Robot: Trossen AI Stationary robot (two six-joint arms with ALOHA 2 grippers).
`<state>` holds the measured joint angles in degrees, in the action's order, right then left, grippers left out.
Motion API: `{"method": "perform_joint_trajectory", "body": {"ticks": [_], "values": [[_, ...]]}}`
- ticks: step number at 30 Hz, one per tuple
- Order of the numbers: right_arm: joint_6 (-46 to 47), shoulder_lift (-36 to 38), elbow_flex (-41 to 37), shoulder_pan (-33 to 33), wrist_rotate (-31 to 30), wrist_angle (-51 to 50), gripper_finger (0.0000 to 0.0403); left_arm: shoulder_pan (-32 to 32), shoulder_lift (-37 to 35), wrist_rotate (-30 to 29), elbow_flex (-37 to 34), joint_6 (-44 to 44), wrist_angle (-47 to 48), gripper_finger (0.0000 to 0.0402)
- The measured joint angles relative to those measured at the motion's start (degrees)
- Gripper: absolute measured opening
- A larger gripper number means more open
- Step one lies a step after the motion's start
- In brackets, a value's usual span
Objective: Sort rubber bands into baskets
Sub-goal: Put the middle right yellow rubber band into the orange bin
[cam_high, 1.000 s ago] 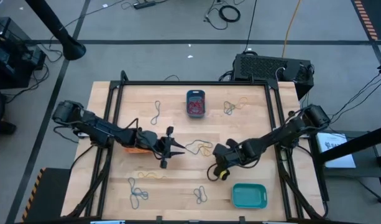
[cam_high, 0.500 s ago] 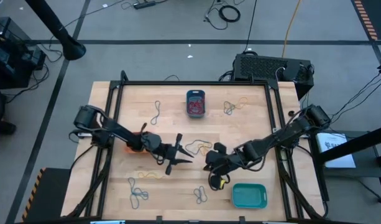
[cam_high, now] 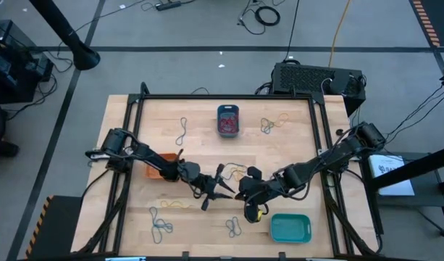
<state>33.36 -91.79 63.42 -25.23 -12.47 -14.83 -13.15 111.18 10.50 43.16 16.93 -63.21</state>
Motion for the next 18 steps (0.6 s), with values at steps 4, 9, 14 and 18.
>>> {"method": "perform_joint_trajectory", "body": {"ticks": [4, 9, 14, 18], "values": [[0.0, 0.0, 0.0, 0.0, 0.1, -0.1, 0.0000, 0.0, 0.0, 0.0, 0.0, 0.0, 0.7, 0.0092], [-0.9, 0.0, 0.0, 0.0, 0.5, -0.5, 0.0000, 0.0, 0.0, -0.2, 0.0, 0.0, 1.3, 0.0032], [-2.3, 0.0, 0.0, 0.0, -0.3, -0.5, 0.0000, 0.0, 0.0, -0.9, 0.0, 0.0, 1.9, 0.0009], [-1.7, 0.0, 0.0, 0.0, -3.5, -0.5, 0.0002, 0.0, -0.1, -2.0, 0.0, 0.0, 2.2, 0.0004]]}}
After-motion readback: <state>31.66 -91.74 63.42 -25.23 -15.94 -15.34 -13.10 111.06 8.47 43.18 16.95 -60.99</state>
